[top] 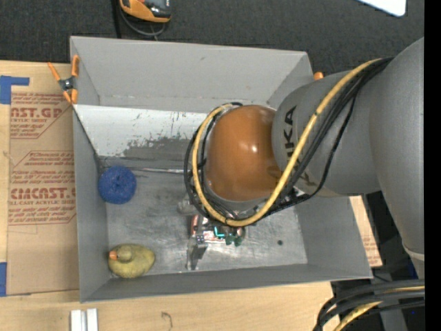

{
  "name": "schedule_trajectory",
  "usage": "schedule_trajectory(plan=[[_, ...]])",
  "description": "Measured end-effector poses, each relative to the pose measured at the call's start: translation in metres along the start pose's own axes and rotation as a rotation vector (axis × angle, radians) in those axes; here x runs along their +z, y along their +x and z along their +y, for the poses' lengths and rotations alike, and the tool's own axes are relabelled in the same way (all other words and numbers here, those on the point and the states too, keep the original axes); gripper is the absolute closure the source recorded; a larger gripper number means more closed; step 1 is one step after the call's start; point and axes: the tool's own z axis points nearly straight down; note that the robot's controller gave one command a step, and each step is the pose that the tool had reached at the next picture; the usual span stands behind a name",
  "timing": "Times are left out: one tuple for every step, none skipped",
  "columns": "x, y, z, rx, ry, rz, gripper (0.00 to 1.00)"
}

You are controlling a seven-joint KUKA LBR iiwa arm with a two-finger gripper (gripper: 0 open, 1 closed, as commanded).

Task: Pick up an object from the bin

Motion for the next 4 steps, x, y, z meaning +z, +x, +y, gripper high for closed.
schedule_trajectory(plan=[[-0.004,-0.002,-0.001,0.002,-0.001,-0.008,1.00],[-0.004,-0.002,-0.001,0.002,-0.001,-0.008,1.00],[-0.010,-0.013,0.000,-0.003,-0.001,-0.008,1.00],[-0.012,-0.020,0.000,-0.004,-0.002,-0.010,1.00]])
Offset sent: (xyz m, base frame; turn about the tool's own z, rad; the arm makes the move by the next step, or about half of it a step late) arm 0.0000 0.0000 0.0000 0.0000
